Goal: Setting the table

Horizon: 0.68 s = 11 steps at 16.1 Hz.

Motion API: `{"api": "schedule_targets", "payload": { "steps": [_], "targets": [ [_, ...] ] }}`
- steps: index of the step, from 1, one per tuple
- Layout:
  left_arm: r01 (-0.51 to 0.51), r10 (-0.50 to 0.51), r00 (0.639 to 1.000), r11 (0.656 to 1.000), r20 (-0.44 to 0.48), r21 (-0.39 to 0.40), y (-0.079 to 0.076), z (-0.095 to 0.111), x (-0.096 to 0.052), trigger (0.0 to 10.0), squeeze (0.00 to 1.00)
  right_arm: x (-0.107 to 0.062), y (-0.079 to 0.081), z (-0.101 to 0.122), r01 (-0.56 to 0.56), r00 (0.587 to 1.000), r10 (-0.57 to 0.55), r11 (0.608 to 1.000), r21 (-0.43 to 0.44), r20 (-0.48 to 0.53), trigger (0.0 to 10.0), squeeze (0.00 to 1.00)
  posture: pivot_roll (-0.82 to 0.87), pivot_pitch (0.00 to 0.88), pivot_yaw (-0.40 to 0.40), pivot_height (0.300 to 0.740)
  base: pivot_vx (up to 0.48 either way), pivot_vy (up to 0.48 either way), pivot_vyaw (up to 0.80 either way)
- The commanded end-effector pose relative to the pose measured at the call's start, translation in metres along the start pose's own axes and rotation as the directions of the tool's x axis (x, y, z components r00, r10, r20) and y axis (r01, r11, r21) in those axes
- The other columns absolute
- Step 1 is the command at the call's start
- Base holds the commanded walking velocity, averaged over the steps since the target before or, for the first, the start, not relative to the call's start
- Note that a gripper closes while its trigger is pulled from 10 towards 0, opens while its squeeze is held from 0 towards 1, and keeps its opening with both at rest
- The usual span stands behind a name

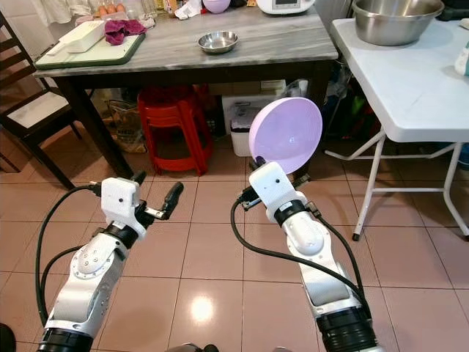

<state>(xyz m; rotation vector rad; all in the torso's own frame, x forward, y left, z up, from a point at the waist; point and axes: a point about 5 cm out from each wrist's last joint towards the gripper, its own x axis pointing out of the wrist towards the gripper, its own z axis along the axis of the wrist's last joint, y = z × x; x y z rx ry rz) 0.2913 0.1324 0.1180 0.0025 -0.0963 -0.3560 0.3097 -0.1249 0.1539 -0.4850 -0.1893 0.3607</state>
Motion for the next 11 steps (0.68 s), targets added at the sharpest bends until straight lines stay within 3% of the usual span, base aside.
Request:
{"api": "schedule_targets", "payload": {
  "steps": [1, 11],
  "targets": [
    [-0.011, 0.011, 1.000, 1.000, 0.002, -0.001, 0.0030, 0.0004, -0.0021, 10.0, 0.00, 0.0020, -0.0001, 0.0076, -0.001, 0.999, 0.001, 1.000, -0.003, 0.037, 10.0, 0.00, -0.14, 0.094, 0.104, 0.740, 0.255, 0.000, 0.00],
    [0.000, 0.000, 1.000, 1.000, -0.004, -0.006, 0.0008, -0.0011, -0.0024, 10.0, 0.00, 0.0002, 0.0047, 0.0052, -0.017, 0.999, 0.017, 1.000, 0.004, 0.028, 10.0, 0.00, -0.14, 0.091, 0.106, 0.740, 0.375, 0.000, 0.00]
  ]
}}
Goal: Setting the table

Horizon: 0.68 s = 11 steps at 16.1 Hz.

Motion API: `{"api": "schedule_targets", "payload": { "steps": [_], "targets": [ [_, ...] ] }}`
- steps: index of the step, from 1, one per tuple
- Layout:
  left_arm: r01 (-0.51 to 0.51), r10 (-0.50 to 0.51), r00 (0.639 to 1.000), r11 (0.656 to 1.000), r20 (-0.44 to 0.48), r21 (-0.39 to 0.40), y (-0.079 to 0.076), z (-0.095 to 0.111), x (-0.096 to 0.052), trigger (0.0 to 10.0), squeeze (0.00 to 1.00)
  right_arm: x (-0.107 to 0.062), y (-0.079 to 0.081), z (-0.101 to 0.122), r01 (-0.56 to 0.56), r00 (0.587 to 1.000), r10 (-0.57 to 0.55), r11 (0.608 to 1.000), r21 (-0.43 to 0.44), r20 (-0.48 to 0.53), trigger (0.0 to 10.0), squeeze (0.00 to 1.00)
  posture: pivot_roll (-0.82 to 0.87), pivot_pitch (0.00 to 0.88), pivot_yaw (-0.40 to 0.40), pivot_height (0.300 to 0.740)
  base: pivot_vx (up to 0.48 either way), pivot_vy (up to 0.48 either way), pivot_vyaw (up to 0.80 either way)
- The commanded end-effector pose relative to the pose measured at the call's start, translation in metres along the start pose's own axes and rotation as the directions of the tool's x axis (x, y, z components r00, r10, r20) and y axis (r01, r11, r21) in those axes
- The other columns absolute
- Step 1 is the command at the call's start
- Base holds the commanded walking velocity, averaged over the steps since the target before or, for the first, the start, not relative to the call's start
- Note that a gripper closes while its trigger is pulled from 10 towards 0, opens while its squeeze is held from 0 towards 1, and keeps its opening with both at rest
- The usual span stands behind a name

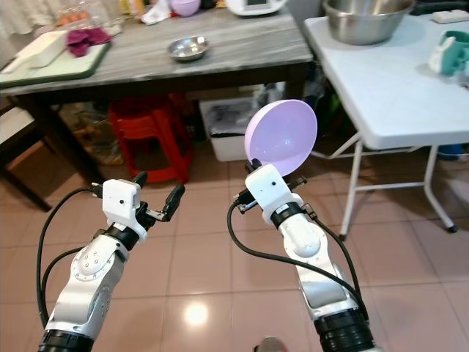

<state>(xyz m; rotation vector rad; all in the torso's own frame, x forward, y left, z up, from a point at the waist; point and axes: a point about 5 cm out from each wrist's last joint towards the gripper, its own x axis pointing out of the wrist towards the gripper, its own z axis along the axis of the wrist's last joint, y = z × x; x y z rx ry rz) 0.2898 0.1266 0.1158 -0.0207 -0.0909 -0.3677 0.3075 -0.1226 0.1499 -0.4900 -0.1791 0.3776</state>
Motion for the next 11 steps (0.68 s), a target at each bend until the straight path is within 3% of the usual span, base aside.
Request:
{"api": "schedule_targets", "payload": {
  "steps": [1, 9, 11],
  "targets": [
    [-0.010, 0.010, 1.000, 1.000, -0.002, 0.017, 0.0066, 0.0010, -0.0030, 10.0, 0.00, 0.0015, 0.0005, 0.0070, 0.002, 0.999, -0.002, 1.000, 0.005, 0.034, 10.0, 0.00, -0.14, 0.092, 0.108, 0.740, 0.428, 0.000, 0.00],
    [0.010, -0.011, 1.000, 1.000, 0.020, 0.007, 0.0017, 0.0080, 0.0023, 10.0, 0.00, -0.0011, 0.0016, 0.0045, -0.009, 0.999, 0.010, 1.000, -0.019, 0.031, 10.0, 0.00, -0.15, 0.091, 0.111, 0.740, 0.433, 0.000, 0.00],
    [0.011, -0.011, 1.000, 1.000, 0.017, 0.008, 0.0019, 0.0071, 0.0035, 10.0, 0.00, -0.0009, 0.0013, 0.0040, -0.010, 0.999, 0.011, 1.000, -0.020, 0.030, 10.0, 0.00, -0.15, 0.088, 0.112, 0.740, 0.435, 0.000, 0.52]
  ]
}}
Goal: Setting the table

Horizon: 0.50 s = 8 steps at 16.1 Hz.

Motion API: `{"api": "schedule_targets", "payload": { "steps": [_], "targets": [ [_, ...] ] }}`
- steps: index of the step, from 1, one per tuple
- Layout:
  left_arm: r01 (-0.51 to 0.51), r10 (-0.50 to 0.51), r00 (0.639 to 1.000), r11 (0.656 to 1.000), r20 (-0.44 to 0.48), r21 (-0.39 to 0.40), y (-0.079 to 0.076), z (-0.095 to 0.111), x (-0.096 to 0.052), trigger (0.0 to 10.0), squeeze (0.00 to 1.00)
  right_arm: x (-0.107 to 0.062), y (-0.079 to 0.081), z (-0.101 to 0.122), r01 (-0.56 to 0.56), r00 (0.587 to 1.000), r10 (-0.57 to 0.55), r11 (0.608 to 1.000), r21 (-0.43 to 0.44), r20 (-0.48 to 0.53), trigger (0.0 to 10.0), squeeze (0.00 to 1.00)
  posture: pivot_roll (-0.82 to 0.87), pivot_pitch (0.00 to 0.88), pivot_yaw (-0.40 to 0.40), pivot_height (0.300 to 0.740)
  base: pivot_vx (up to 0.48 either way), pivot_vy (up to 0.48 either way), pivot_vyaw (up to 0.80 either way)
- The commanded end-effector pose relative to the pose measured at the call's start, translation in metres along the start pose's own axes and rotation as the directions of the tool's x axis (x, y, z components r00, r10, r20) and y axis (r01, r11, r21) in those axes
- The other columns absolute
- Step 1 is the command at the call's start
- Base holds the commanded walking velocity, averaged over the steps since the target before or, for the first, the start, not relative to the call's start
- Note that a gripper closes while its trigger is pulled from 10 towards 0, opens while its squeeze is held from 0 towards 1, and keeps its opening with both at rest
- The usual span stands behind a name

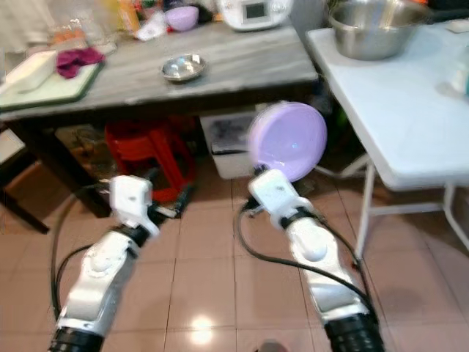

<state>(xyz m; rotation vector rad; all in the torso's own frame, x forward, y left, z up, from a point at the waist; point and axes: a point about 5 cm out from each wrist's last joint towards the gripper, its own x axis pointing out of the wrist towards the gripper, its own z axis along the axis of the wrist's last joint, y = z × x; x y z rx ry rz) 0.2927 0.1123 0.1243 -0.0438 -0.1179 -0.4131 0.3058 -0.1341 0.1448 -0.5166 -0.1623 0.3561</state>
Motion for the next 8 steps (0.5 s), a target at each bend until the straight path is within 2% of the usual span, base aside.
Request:
{"api": "schedule_targets", "payload": {
  "steps": [1, 5, 7, 8],
  "targets": [
    [-0.032, 0.032, 0.999, 0.999, -0.013, 0.028, 0.0140, 0.0001, -0.0056, 10.0, 0.00, 0.0057, 0.0074, 0.0131, -0.023, 0.998, 0.022, 1.000, 0.003, 0.057, 10.0, 0.00, -0.15, 0.088, 0.112, 0.740, 0.435, 0.000, 0.71],
    [-0.031, 0.031, 0.999, 0.999, -0.009, 0.026, 0.0141, 0.0010, -0.0037, 10.0, 0.00, 0.0080, 0.0071, 0.0128, -0.021, 0.998, 0.021, 1.000, 0.005, 0.059, 10.0, 0.00, -0.15, 0.078, 0.111, 0.740, 0.437, 0.000, 0.61],
    [-0.033, 0.033, 0.999, 0.999, -0.008, 0.029, 0.0137, 0.0012, -0.0030, 10.0, 0.00, 0.0078, 0.0055, 0.0130, -0.014, 0.998, 0.014, 1.000, 0.005, 0.061, 10.0, 0.00, -0.14, 0.074, 0.109, 0.740, 0.437, 0.000, 0.00],
    [-0.061, 0.061, 0.998, 0.997, 0.002, 0.055, 0.0177, 0.0023, -0.0046, 10.0, 0.00, 0.0053, 0.0022, 0.0128, 0.010, 0.998, -0.010, 1.000, 0.004, 0.062, 10.0, 0.00, -0.15, 0.073, 0.107, 0.740, 0.424, 0.000, 0.00]
  ]
}}
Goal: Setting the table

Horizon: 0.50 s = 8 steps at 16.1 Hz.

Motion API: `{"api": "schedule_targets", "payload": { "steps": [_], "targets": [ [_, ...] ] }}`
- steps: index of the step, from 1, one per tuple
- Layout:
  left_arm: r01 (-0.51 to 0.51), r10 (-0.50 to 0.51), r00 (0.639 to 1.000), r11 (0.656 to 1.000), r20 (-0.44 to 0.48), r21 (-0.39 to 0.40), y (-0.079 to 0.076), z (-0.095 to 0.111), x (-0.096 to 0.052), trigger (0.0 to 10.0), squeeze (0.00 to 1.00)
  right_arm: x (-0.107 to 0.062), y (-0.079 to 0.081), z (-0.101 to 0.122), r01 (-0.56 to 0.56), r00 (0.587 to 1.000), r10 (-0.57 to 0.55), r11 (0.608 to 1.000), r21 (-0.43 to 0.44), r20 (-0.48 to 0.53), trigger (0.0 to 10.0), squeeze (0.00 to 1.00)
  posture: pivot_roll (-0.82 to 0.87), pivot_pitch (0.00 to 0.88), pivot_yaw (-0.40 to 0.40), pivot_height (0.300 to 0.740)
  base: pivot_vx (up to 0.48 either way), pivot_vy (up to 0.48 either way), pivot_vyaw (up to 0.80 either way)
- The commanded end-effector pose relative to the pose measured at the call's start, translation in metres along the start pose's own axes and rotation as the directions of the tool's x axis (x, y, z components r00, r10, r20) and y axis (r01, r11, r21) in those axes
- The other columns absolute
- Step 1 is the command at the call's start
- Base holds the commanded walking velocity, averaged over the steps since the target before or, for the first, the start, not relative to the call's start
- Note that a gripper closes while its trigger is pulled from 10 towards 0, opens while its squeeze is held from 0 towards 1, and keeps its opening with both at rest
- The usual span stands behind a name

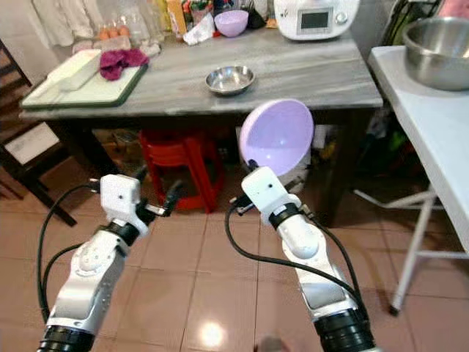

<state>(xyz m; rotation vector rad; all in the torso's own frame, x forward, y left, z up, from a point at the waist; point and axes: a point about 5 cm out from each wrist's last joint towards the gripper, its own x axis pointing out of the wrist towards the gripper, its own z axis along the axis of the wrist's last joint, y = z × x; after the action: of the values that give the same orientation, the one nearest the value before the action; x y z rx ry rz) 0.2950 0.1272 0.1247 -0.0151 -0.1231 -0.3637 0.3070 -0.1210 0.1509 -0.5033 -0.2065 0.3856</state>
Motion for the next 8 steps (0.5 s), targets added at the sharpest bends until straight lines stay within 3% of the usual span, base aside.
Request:
{"api": "schedule_targets", "payload": {
  "steps": [1, 5, 6, 8],
  "targets": [
    [-0.036, 0.036, 0.999, 0.998, 0.004, 0.048, 0.008, 0.001, -0.002, 10.0, 0.00, -0.005, -0.008, 0.002, 0.053, 0.999, -0.053, 0.999, -0.004, 0.014, 10.0, 0.00, -0.15, 0.071, 0.106, 0.740, 0.409, 0.000, 0.00],
    [-0.106, 0.107, 0.994, 0.992, -0.008, 0.074, 0.026, -0.001, -0.012, 10.0, 0.00, -0.024, -0.024, 0.001, 0.224, 0.975, -0.224, 0.973, 0.055, -0.005, 10.0, 0.00, -0.15, 0.076, 0.102, 0.740, 0.378, 0.000, 0.00],
    [-0.116, 0.118, 0.993, 0.991, -0.016, 0.071, 0.028, -0.002, -0.015, 10.0, 0.00, -0.031, -0.030, 0.000, 0.276, 0.961, -0.274, 0.955, 0.106, -0.036, 10.0, 0.00, -0.16, 0.078, 0.105, 0.740, 0.345, 0.000, 0.00],
    [-0.131, 0.132, 0.991, 0.989, -0.018, 0.065, 0.029, -0.002, -0.019, 10.0, 0.00, -0.039, -0.034, 0.001, 0.300, 0.954, -0.296, 0.947, 0.114, -0.049, 10.0, 0.00, -0.17, 0.083, 0.109, 0.740, 0.334, 0.000, 0.00]
  ]
}}
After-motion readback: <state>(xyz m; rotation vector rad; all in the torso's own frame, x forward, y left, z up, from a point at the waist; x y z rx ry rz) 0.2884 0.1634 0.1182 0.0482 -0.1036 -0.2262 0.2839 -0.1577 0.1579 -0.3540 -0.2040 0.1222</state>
